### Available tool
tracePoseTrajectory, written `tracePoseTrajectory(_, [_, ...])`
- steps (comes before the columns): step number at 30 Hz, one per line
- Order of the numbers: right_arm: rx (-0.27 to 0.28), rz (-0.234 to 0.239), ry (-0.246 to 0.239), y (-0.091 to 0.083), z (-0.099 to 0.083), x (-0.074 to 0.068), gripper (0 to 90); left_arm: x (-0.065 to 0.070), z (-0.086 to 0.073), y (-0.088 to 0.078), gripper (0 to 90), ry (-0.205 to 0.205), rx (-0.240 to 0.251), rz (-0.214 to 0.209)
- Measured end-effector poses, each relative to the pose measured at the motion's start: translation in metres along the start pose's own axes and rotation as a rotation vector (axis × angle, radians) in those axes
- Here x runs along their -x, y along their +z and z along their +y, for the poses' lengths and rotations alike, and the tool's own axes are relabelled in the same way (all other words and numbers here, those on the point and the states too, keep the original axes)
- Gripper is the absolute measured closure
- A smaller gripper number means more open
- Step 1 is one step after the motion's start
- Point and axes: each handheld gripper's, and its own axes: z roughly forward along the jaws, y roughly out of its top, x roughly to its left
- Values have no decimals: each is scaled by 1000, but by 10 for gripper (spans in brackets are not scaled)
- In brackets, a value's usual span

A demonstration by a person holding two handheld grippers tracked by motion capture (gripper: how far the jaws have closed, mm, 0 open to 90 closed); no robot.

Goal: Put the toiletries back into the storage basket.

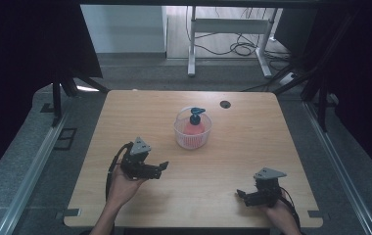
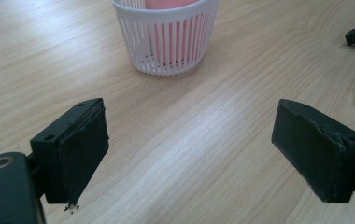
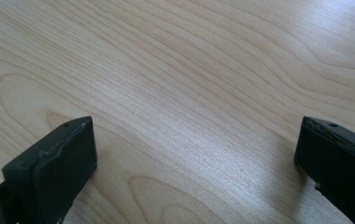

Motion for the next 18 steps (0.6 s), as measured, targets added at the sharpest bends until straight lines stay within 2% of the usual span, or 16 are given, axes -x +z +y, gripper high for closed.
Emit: tracePoseTrajectory(18, [-1,0,0,0,0,0,0,-9,-33,-16,107,-44,4,-2])
